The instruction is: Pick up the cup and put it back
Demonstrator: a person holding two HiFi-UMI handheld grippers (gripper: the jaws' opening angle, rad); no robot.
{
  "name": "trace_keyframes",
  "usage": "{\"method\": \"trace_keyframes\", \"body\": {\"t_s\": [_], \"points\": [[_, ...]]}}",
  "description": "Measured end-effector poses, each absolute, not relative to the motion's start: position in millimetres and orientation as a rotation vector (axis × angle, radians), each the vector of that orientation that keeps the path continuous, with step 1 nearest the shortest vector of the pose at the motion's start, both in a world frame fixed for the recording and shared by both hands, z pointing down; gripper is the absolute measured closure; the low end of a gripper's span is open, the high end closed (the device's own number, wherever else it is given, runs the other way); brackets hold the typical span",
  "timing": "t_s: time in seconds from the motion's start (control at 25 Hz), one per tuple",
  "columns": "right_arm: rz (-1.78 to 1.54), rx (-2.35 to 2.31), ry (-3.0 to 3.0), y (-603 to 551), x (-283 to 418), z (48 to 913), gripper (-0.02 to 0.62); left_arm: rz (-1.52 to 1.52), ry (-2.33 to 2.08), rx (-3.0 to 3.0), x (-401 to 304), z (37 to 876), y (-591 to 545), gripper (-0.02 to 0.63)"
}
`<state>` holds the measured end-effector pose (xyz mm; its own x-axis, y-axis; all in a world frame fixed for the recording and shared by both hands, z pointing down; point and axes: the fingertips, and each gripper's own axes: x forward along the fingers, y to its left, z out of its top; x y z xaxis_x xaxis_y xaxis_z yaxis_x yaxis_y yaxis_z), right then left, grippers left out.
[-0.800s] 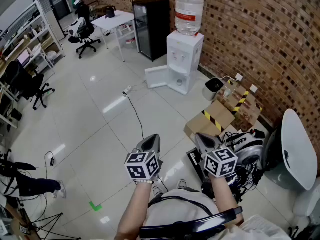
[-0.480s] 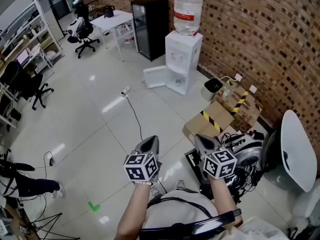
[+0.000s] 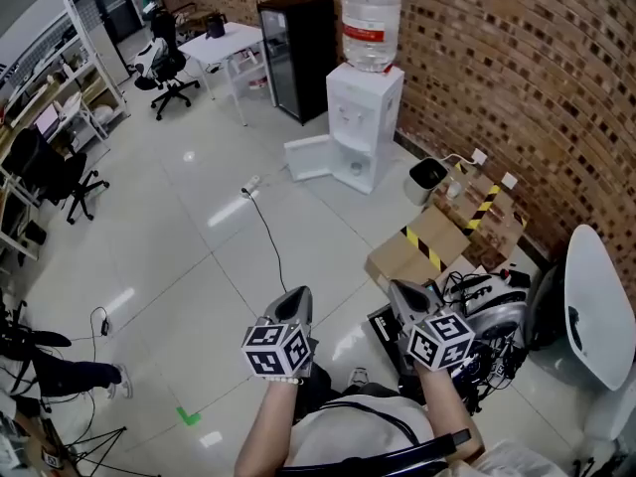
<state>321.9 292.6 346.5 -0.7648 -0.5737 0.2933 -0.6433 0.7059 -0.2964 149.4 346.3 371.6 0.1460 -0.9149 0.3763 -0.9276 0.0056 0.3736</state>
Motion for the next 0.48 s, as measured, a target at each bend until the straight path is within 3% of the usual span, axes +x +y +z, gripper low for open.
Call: {"method": "trace_keyframes", "body": {"t_s": [0.48], "points": [[0.645,1.087,-2.688,214.8,268.4,376.9,0.578,0.114,-1.642,1.968,104.3,406.1,261.1,0.606]]}}
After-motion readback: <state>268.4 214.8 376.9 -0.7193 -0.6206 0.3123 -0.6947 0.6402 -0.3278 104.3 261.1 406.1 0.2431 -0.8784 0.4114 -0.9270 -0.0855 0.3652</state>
